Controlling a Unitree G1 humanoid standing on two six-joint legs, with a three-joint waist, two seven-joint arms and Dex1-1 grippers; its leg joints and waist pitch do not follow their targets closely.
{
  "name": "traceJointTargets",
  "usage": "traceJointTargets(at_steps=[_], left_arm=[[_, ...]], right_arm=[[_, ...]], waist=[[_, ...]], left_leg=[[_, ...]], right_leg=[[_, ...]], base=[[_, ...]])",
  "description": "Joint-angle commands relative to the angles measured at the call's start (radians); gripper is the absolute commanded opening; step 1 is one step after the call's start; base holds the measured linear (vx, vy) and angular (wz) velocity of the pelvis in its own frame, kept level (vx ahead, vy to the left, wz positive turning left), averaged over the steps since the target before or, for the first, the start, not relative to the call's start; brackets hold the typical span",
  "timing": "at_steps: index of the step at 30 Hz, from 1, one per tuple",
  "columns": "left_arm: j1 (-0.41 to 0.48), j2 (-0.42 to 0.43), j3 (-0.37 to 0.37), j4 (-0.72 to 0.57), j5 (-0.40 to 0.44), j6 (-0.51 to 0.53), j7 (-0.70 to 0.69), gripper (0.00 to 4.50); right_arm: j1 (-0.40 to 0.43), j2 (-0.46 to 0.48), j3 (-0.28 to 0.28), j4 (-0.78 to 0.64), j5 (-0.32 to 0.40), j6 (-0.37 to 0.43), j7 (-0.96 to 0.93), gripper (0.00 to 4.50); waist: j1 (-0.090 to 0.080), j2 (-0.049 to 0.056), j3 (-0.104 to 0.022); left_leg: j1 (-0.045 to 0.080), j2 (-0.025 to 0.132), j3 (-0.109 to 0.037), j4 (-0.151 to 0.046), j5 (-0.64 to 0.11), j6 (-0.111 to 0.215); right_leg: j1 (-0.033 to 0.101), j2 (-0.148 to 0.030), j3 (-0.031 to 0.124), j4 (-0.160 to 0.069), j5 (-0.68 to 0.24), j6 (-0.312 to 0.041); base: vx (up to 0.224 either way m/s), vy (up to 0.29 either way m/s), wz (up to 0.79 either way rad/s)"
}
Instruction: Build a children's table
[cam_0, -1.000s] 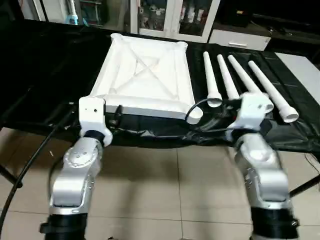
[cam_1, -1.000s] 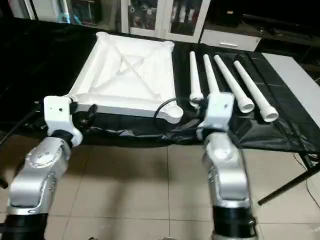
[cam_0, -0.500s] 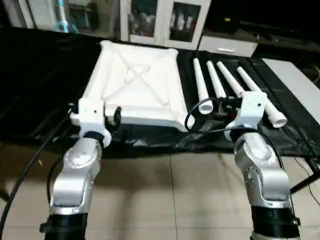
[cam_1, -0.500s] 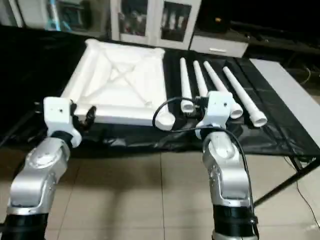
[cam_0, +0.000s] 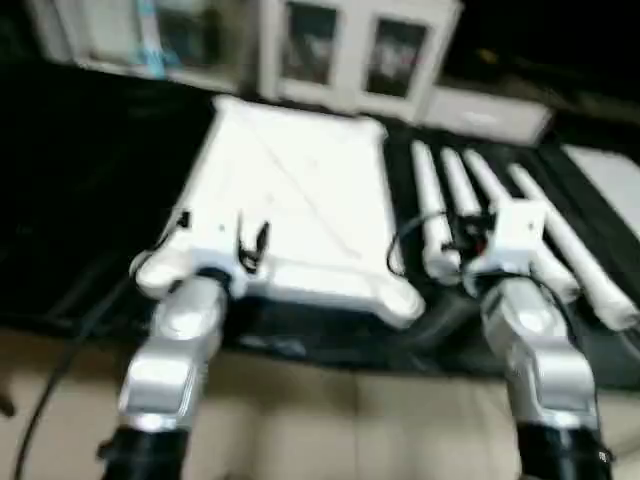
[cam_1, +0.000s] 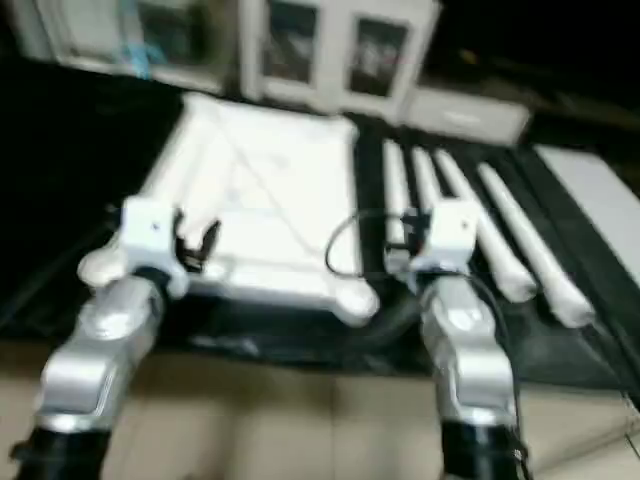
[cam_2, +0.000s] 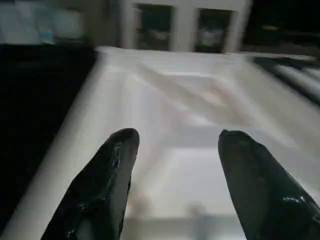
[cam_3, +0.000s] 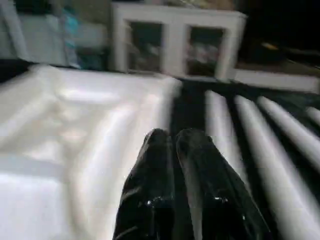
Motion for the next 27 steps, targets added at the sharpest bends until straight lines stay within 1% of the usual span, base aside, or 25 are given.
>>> traceJointTargets(at_steps=[1, 2, 3, 4, 5, 6, 7, 8, 9, 10, 12, 13, 14, 15, 16, 17, 18, 19, 20, 22, 23, 24, 25, 26, 27], left_arm=[[-0.003, -0.001, -0.005, 0.000, 0.008, 0.008, -0.002, 2.97], [-0.004, -0.001, -0.006, 0.000, 0.008, 0.008, -0.003, 2.97], [-0.005, -0.002, -0.005, 0.001, 0.011, 0.008, -0.004, 2.97], [-0.008, -0.004, -0.006, 0.005, 0.013, 0.007, -0.004, 2.97], [-0.009, -0.003, -0.008, 0.006, 0.012, 0.008, -0.002, 2.97], [-0.009, -0.003, -0.009, 0.006, 0.012, 0.008, -0.002, 2.97], [-0.011, -0.001, -0.013, 0.007, 0.010, 0.008, 0.002, 2.97], [-0.011, 0.000, -0.014, 0.007, 0.010, 0.008, 0.002, 2.97], [-0.011, 0.000, -0.015, 0.007, 0.011, 0.008, 0.002, 2.97], [-0.012, -0.003, -0.012, 0.007, 0.010, 0.004, -0.002, 2.97], [-0.013, -0.004, -0.013, 0.009, 0.012, 0.005, -0.002, 2.97], [-0.015, -0.001, -0.015, 0.013, 0.025, 0.005, 0.003, 2.97], [-0.015, -0.001, -0.015, 0.013, 0.025, 0.005, 0.003, 2.97], [-0.016, 0.002, -0.017, 0.016, 0.031, 0.006, 0.007, 2.97], [-0.017, 0.012, -0.024, 0.022, 0.048, 0.006, 0.012, 2.97], [-0.017, 0.013, -0.026, 0.023, 0.047, 0.003, 0.010, 2.97], [-0.018, 0.020, -0.033, 0.022, 0.056, -0.004, 0.009, 2.97], [-0.019, 0.024, -0.037, 0.021, 0.061, -0.006, 0.010, 2.97], [-0.023, 0.022, -0.036, 0.022, 0.059, -0.005, 0.014, 2.97], [-0.030, 0.014, -0.027, 0.026, 0.048, -0.005, 0.019, 2.97], [-0.035, 0.009, -0.022, 0.028, 0.038, -0.003, 0.015, 2.97], [-0.036, 0.008, -0.022, 0.029, 0.037, -0.002, 0.014, 2.97], [-0.037, 0.009, -0.024, 0.028, 0.040, -0.002, 0.014, 2.97], [-0.038, 0.008, -0.025, 0.029, 0.043, -0.003, 0.014, 2.97], [-0.038, 0.007, -0.026, 0.029, 0.041, -0.004, 0.013, 2.97]], right_arm=[[0.018, -0.008, -0.006, -0.004, 0.007, -0.001, 0.000, 0.41], [0.020, -0.010, -0.006, -0.003, 0.009, -0.003, 0.000, 0.41], [0.021, -0.012, -0.005, -0.002, 0.010, -0.005, -0.001, 0.41], [0.023, -0.014, -0.006, -0.001, 0.011, -0.006, -0.001, 0.41], [0.024, -0.014, -0.007, 0.000, 0.010, -0.007, 0.000, 0.41], [0.024, -0.014, -0.007, 0.000, 0.009, -0.007, 0.001, 0.41], [0.025, -0.014, -0.010, 0.000, 0.007, -0.008, 0.002, 0.41], [0.025, -0.013, -0.010, 0.001, 0.006, -0.010, 0.002, 0.41], [0.025, -0.013, -0.010, 0.002, 0.005, -0.011, 0.002, 0.41], [0.027, -0.015, -0.009, 0.002, 0.008, -0.014, 0.001, 0.41], [0.029, -0.015, -0.009, 0.002, 0.009, -0.016, 0.002, 0.41], [0.031, -0.017, -0.007, 0.003, 0.011, -0.017, 0.000, 0.41], [0.031, -0.017, -0.007, 0.003, 0.011, -0.017, 0.000, 0.41], [0.033, -0.018, -0.007, 0.003, 0.012, -0.018, -0.001, 0.41], [0.037, -0.018, -0.007, 0.003, 0.012, -0.021, -0.001, 0.41], [0.037, -0.018, -0.006, 0.003, 0.011, -0.021, -0.001, 0.41], [0.039, -0.020, -0.001, 0.004, 0.001, -0.021, -0.004, 0.41], [0.040, -0.021, 0.001, 0.005, -0.003, -0.021, -0.005, 0.41], [0.042, -0.022, 0.006, 0.006, -0.013, -0.024, -0.007, 0.41], [0.042, -0.022, 0.013, 0.007, -0.023, -0.028, -0.010, 0.41], [0.044, -0.023, 0.025, 0.005, -0.035, -0.028, -0.013, 0.41], [0.045, -0.023, 0.027, 0.004, -0.037, -0.028, -0.013, 0.41], [0.047, -0.022, 0.028, 0.003, -0.036, -0.028, -0.013, 0.41], [0.048, -0.022, 0.030, 0.002, -0.035, -0.027, -0.013, 0.41], [0.050, -0.022, 0.031, 0.001, -0.034, -0.026, -0.013, 0.41]], waist=[[-0.048, 0.058, -0.072], [-0.032, 0.046, -0.071], [-0.033, 0.031, -0.062], [-0.037, 0.018, -0.061], [-0.038, -0.001, -0.047], [-0.038, -0.001, -0.047], [-0.037, -0.041, -0.026], [-0.001, -0.080, -0.023], [0.011, -0.074, -0.025], [0.030, -0.071, -0.031], [0.028, -0.067, -0.032], [0.008, -0.033, -0.047], [0.002, -0.029, -0.048], [-0.009, -0.018, -0.073], [-0.014, -0.008, -0.083], [-0.015, -0.012, -0.084], [-0.013, -0.020, -0.085], [-0.010, -0.023, -0.078], [-0.009, -0.021, -0.070], [-0.014, -0.016, -0.059], [-0.031, 0.000, -0.053], [-0.039, 0.005, -0.052], [-0.052, 0.016, -0.051], [-0.057, 0.018, -0.051], [-0.067, 0.017, -0.047]], left_leg=[[0.149, 0.105, -0.104, -0.104, -0.051, 0.206], [0.150, 0.114, -0.096, -0.096, -0.149, 0.215], [0.141, 0.113, -0.076, -0.106, -0.298, 0.210], [0.144, 0.103, -0.070, -0.118, -0.319, 0.248], [0.128, 0.108, -0.048, -0.143, -0.355, 0.301], [0.128, 0.108, -0.048, -0.143, -0.355, 0.301], [0.097, 0.069, 0.009, -0.156, -0.508, 0.245], [0.096, -0.032, 0.092, -0.007, -0.446, 0.138], [0.074, -0.022, 0.073, 0.048, -0.298, 0.113], [0.014, -0.017, 0.049, 0.063, -0.150, 0.071], [0.003, -0.013, 0.042, 0.016, -0.070, 0.048], [0.062, 0.020, 0.054, -0.086, 0.063, 0.022], [0.064, 0.034, 0.048, -0.101, 0.075, 0.051], [0.100, 0.064, 0.030, -0.084, 0.215, 0.049], [0.110, 0.065, 0.015, -0.060, 0.461, 0.063], [0.119, 0.061, 0.018, -0.049, 0.539, 0.061], [0.113, 0.050, 0.024, -0.048, 0.586, 0.049], [0.097, 0.039, 0.038, -0.055, 0.515, 0.031], [0.085, 0.043, 0.044, -0.071, 0.374, -0.004], [0.086, 0.059, 0.041, -0.088, 0.197, -0.059], [0.102, 0.103, 0.012, -0.119, -0.054, -0.110], [0.108, 0.132, -0.009, -0.138, -0.111, -0.093], [0.118, 0.176, -0.041, -0.165, -0.186, -0.026], [0.123, 0.192, -0.049, -0.175, -0.220, 0.016], [0.109, 0.208, -0.049, -0.195, -0.303, 0.082]], right_leg=[[-0.120, -0.011, -0.033, 0.141, -0.086, -0.085], [-0.128, -0.025, -0.017, 0.138, -0.099, -0.050], [-0.149, -0.033, -0.009, 0.140, -0.047, 0.001], [-0.160, -0.038, -0.006, 0.129, 0.021, 0.022], [-0.163, -0.054, 0.010, 0.111, 0.081, 0.024], [-0.163, -0.054, 0.010, 0.111, 0.081, 0.024], [-0.128, -0.112, 0.063, -0.023, 0.071, -0.019], [-0.096, -0.198, 0.154, -0.157, -0.409, -0.005], [-0.055, -0.257, 0.187, -0.182, -0.597, -0.023], [-0.003, -0.255, 0.192, -0.168, -0.653, -0.034], [-0.001, -0.207, 0.156, -0.140, -0.459, -0.068], [-0.050, -0.113, 0.077, -0.089, -0.043, -0.117], [-0.058, -0.103, 0.067, -0.070, 0.079, -0.108], [-0.078, -0.098, 0.060, -0.026, 0.314, -0.115], [-0.097, -0.096, 0.055, -0.011, 0.513, -0.128], [-0.106, -0.096, 0.057, -0.013, 0.554, -0.128], [-0.099, -0.100, 0.062, -0.018, 0.575, -0.127], [-0.089, -0.105, 0.068, -0.025, 0.572, -0.125], [-0.079, -0.111, 0.067, -0.033, 0.520, -0.134], [-0.080, -0.109, 0.062, -0.043, 0.418, -0.145], [-0.088, -0.094, 0.042, -0.040, 0.266, -0.160], [-0.094, -0.089, 0.033, -0.031, 0.211, -0.162], [-0.113, -0.086, 0.019, -0.007, 0.109, -0.161], [-0.124, -0.085, 0.012, 0.006, 0.077, -0.168], [-0.129, -0.084, 0.002, 0.032, 0.042, -0.178]], base=[[0.003, 0.074, -0.07], [0.003, 0.074, -0.07], [0.144, 0.088, 0.04], [0.099, 0.068, 0.05], [0.099, 0.068, 0.05], [0.066, 0.008, -0.04], [0.058, -0.068, 0.05], [0.058, -0.068, 0.05], [0.099, -0.082, 0.09], [0.114, -0.028, -0.06], [0.101, -0.013, -0.05], [0.091, 0.038, 0.06], [0.091, 0.038, 0.06], [0.111, 0.069, 0.03], [0.101, 0.074, 0.02], [0.123, 0.107, 0.03], [0.062, 0.071, 0.03], [0.026, 0.053, 0.01], [0.000, 0.000, 0.00], [0.000, 0.000, 0.00], [0.000, 0.000, 0.00], [-0.060, -0.029, 0.03], [-0.075, -0.071, 0.07], [-0.075, -0.071, 0.07], [-0.075, -0.117, 0.06]])
